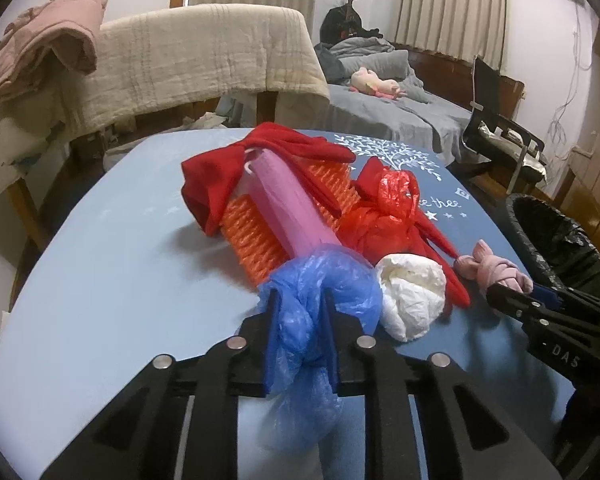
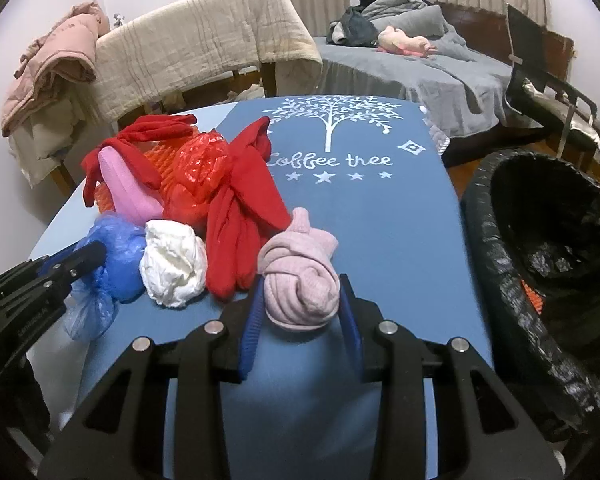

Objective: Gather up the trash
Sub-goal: 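Grasp the blue plastic bag with the left tool while the right tool grasps the pink sock ball, then carry the pink sock ball and blue bag over the bin and open both tools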

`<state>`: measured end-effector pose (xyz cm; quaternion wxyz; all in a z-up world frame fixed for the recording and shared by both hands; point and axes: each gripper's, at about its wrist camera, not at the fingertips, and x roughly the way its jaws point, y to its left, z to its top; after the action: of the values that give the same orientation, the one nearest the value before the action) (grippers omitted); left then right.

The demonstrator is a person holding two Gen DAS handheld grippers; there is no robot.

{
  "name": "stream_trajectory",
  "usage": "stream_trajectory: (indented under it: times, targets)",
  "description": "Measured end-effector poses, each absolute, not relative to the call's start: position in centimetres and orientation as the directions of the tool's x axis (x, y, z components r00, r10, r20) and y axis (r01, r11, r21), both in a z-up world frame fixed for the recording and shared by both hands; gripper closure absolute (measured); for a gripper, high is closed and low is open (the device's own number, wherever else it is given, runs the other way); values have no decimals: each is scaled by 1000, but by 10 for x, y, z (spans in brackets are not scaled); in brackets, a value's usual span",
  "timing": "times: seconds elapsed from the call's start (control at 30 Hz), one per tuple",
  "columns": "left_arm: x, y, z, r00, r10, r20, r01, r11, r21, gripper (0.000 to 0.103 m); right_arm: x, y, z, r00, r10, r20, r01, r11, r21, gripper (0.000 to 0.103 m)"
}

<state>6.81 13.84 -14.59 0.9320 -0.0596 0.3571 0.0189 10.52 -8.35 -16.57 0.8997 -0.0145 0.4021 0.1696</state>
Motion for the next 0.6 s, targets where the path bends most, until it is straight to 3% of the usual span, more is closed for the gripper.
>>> stream_trajectory:
  times: [0.6]
  targets:
    - [58,122,-104,803,5,-596,-53,997,-63,87,90,-108,-136,680,301,-668,-290,948,131,68]
